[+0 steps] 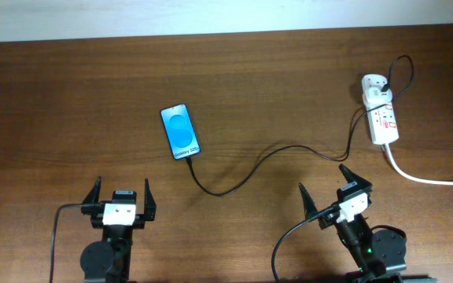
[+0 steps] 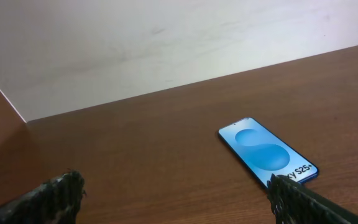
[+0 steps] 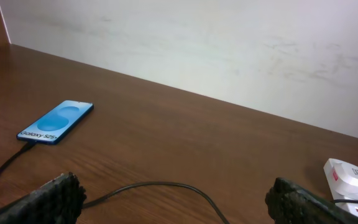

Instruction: Plug charger to phone and switch on socket

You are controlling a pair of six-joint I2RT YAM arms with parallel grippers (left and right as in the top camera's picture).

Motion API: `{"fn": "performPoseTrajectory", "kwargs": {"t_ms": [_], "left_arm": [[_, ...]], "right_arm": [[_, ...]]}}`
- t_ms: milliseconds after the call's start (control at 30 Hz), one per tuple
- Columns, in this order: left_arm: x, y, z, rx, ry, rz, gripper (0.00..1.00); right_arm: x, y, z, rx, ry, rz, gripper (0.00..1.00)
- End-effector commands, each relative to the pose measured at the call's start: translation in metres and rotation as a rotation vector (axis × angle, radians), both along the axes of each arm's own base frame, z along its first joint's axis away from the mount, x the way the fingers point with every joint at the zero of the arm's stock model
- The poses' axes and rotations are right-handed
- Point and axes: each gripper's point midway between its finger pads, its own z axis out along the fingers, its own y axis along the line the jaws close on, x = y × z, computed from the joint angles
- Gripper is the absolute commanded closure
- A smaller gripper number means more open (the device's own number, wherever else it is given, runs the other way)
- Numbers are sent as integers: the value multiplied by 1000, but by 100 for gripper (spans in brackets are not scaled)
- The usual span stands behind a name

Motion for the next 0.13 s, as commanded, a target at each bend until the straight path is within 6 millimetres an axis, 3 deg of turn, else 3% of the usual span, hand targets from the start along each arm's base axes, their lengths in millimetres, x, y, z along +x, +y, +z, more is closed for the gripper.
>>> {"fn": "performPoseTrajectory", "kwargs": {"t_ms": [0, 100], "left_arm": [[0, 0, -1, 14, 0, -3, 1], [0, 0, -1, 14, 0, -3, 1]], "right_arm": [[1, -2, -3, 3, 3, -11, 2], [1, -2, -3, 3, 3, -11, 2]]}}
